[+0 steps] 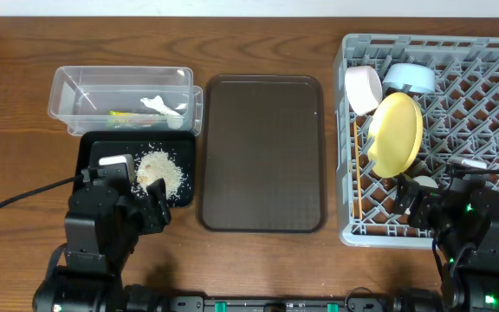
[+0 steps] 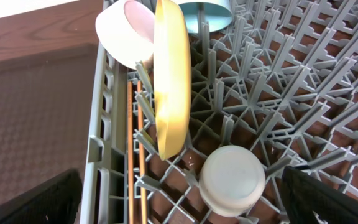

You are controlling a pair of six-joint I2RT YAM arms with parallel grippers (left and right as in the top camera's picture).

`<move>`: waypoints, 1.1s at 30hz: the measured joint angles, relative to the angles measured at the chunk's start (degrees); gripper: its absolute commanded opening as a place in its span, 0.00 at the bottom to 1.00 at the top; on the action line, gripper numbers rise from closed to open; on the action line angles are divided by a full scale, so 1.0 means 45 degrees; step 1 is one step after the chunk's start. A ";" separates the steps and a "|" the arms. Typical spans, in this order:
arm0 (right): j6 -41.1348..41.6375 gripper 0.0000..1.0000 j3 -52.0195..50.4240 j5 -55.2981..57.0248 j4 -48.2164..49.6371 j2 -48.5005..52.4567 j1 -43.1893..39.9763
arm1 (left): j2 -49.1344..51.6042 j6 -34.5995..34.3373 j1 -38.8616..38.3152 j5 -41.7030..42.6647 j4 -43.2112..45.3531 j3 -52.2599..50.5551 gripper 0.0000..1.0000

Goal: Sort waste into correct bins and load items into the dishwasher rack

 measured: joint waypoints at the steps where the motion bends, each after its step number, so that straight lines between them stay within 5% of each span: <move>1: 0.0000 0.99 0.0000 0.0000 0.0000 0.0000 0.0000 | 0.0000 0.0000 0.0000 0.0000 0.0000 0.0000 0.71; 20: -0.0267 0.99 -0.0301 0.0578 0.0267 -0.0622 0.0005 | 0.0000 0.0000 0.0000 0.0000 0.0000 0.0000 0.71; 33: -0.0801 0.99 -0.5790 0.0729 0.6504 -0.6183 0.0996 | 0.0000 0.0000 0.0000 0.0000 -0.0015 -0.0005 0.71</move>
